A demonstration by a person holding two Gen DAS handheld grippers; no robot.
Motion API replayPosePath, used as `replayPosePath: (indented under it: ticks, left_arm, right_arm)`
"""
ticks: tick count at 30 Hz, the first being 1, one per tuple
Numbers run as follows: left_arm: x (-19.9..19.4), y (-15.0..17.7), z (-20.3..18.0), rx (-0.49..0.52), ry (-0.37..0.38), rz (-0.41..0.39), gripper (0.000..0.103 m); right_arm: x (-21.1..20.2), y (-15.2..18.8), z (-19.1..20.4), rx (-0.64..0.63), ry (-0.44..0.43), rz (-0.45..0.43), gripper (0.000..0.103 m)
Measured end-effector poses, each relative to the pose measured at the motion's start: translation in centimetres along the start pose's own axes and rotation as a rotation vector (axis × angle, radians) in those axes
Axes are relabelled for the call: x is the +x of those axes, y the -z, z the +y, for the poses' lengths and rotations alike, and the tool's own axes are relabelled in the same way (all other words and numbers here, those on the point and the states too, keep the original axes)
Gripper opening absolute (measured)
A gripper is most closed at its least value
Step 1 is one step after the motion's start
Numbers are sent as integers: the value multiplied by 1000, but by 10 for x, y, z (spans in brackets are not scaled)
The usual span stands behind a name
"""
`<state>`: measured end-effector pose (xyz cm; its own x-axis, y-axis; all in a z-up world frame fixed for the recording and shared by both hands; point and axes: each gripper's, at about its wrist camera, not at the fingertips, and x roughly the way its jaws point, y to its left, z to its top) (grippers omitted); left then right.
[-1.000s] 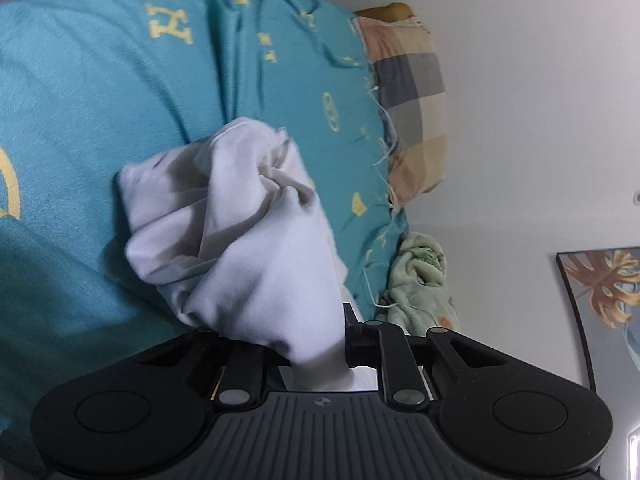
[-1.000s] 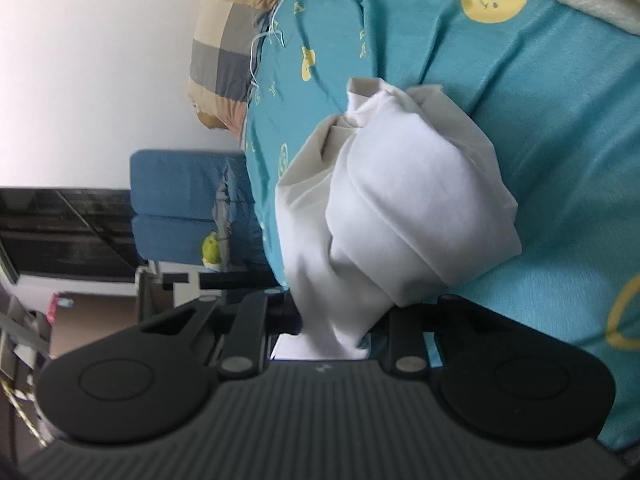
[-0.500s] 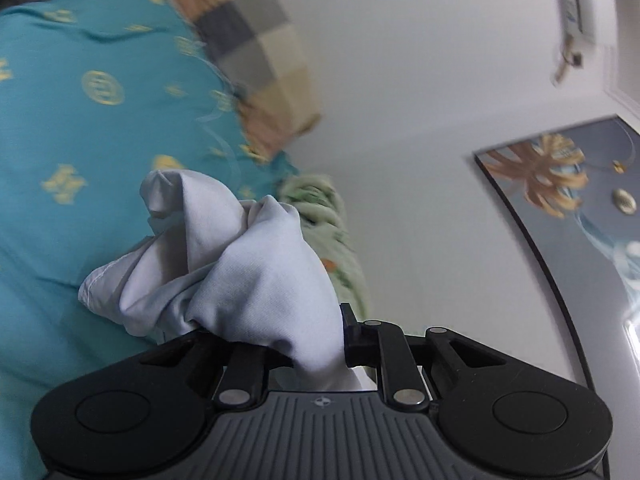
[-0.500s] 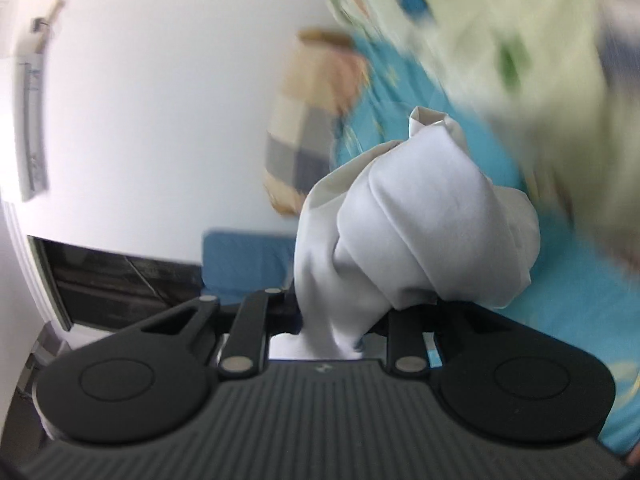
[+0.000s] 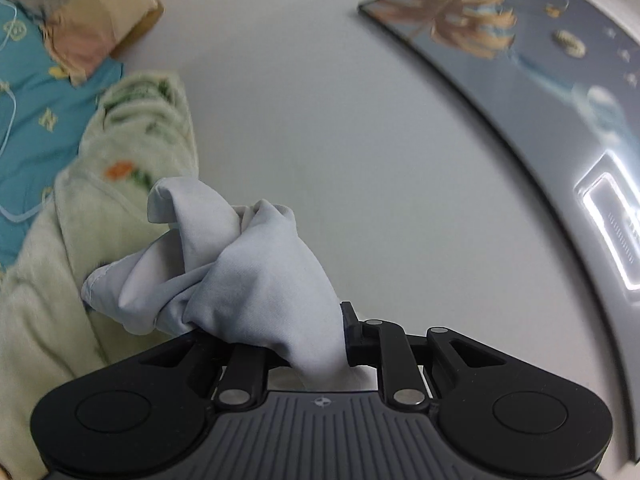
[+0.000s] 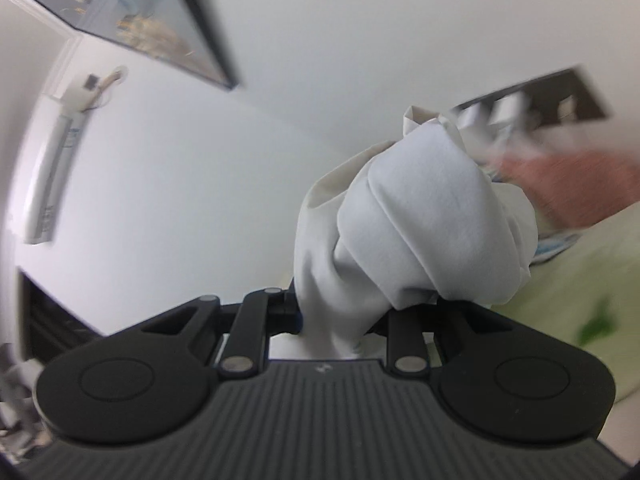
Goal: Fold clothes
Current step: 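Carry the bundle with both grippers onto the green blanket and release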
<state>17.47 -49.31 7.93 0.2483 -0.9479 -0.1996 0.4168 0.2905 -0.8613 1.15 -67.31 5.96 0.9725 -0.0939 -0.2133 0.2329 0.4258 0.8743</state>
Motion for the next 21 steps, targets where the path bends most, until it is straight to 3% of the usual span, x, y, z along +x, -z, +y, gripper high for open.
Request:
replayPosePath:
  ticks: [5, 9, 11, 16, 18, 21]
  left_arm:
    - [15, 69, 68, -96, -51, 113, 18]
    - [22, 95, 88, -101, -60, 156, 19]
    - [26, 93, 89, -66, -86, 183, 24]
    - [19, 97, 70, 61, -155, 210, 69]
    - [11, 98, 59, 127, -190, 210, 80]
    - [-4, 90, 37, 231, -240, 204, 82]
  right_arm:
    - [-10, 19, -65, 6, 183, 101, 25]
    - [-17, 31, -89, 41, 231, 136, 25]
    - [-18, 38, -90, 54, 245, 141, 26]
    - [-23, 41, -93, 91, 230, 158, 31]
    - [-32, 44, -86, 53, 237, 160, 36]
    - [-53, 49, -71, -25, 239, 135, 51]
